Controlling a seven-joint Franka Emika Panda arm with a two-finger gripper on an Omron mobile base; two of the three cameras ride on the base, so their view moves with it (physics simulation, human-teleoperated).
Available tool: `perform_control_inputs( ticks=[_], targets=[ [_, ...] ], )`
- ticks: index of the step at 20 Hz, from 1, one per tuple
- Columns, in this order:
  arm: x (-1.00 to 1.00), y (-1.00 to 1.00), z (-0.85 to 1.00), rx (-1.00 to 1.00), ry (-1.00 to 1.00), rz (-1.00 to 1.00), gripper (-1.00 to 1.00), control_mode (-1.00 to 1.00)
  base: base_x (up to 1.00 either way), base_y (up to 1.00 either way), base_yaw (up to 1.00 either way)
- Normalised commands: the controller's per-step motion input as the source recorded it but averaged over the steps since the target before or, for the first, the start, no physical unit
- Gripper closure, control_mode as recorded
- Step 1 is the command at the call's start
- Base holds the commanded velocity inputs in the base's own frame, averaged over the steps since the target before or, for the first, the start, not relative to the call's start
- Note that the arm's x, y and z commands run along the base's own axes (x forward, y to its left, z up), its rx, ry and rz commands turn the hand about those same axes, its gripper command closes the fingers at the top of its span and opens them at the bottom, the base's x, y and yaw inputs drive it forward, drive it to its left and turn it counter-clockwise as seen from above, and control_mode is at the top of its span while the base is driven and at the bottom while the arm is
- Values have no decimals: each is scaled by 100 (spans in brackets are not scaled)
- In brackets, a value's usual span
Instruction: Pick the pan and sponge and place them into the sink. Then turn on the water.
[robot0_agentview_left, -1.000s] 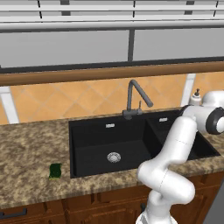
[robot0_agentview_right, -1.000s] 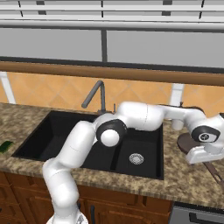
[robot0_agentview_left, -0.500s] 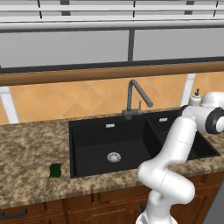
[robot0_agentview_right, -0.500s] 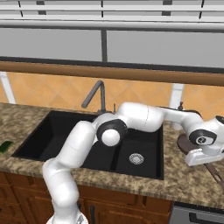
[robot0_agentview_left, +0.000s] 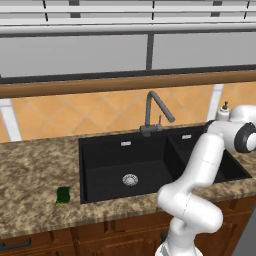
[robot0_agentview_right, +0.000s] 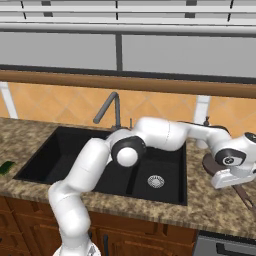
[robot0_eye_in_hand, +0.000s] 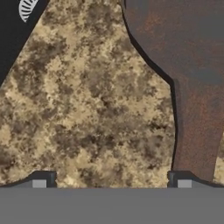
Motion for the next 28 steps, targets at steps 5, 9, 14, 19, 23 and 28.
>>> perform_control_inputs(
  ticks=[5,9,14,19,23,28],
  targets=[
    [8,-19,0,0,0,0,-100,-100,0,0,0],
    [13,-25,-1,0,0,0,-100,-100,0,0,0],
    [13,-28,-6,0,0,0,-100,-100,0,0,0],
    [0,-12,-29,0,2,0,-100,-100,0,0,0],
    [2,-7,-24,0,0,0,-100,-100,0,0,0],
    [2,-5,-14,0,0,0,-100,-100,0,0,0]
  ],
)
